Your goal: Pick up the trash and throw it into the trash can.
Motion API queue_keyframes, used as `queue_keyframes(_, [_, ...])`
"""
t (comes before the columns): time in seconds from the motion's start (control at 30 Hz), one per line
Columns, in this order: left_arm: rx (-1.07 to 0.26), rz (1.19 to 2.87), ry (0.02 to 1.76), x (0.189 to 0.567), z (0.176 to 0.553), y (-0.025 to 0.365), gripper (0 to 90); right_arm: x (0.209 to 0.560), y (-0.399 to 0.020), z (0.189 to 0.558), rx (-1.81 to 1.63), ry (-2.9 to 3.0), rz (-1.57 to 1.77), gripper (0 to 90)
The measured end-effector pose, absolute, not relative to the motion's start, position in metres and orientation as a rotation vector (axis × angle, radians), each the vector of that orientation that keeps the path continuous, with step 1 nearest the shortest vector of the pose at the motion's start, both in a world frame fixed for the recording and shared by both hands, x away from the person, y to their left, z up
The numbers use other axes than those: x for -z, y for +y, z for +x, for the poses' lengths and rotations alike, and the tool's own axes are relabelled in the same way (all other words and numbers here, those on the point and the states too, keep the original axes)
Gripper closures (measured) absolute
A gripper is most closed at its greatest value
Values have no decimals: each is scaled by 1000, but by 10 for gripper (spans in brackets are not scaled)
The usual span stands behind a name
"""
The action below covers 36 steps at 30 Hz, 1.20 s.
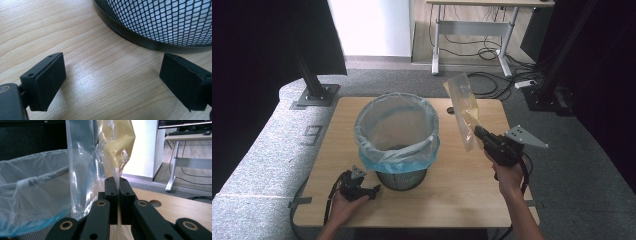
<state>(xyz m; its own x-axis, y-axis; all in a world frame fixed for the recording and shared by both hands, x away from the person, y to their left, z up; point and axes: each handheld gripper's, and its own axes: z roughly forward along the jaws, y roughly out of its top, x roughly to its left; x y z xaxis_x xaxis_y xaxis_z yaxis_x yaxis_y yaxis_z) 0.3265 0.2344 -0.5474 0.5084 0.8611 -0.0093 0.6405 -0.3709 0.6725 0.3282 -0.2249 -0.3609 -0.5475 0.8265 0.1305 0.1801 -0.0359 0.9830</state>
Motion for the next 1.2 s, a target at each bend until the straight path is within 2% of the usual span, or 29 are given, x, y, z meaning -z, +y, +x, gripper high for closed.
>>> queue_keyframes(0.33, [-464,2132,1222,547,327,234,65,347,-218,327,-1705,1695,1034,869])
queue_keyframes(1.2, [-464,2132,1223,547,327,234,66,338,-185,323,-1756,1751,922,869])
